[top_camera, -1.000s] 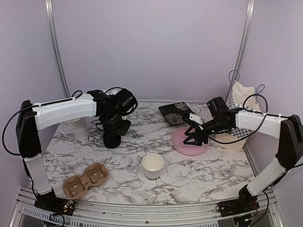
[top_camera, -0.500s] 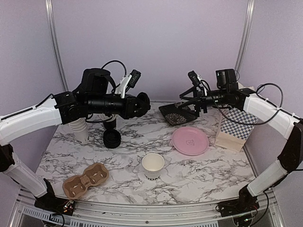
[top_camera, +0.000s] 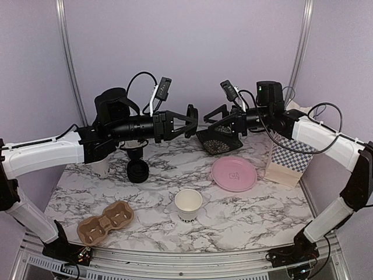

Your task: Pack the takeout coffee

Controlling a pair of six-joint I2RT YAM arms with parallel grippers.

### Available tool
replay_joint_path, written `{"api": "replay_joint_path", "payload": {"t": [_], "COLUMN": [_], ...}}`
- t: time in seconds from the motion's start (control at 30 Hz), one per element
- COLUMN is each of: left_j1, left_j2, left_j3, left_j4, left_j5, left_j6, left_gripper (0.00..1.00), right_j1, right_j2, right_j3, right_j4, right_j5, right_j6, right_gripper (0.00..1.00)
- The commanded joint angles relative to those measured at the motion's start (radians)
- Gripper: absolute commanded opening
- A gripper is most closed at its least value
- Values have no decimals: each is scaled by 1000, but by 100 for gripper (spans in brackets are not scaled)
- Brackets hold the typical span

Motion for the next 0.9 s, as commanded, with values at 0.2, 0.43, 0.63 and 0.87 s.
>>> {"api": "replay_joint_path", "payload": {"t": [0.2,0.43,0.63,0.87], "left_j1": [4,4,4,4], "left_j2": [34,45,61,74], "left_j3": [-22,-24,-18,-14], "left_j4": [175,189,195,198], "left_j5": [64,61,60,58], "left_j6": [-97,-113,-128,-138], "left_gripper": [4,4,4,5], "right_j1": [65,85,100,108], "right_j2": [15,20,20,26], "right_j3": [86,95,100,99], "right_j4": [-23,-44,-60,-50], "right_j5": [-17,-6,2,14], "right_j6": [-39,-74,-95,-87], "right_gripper": [99,98,99,98]}}
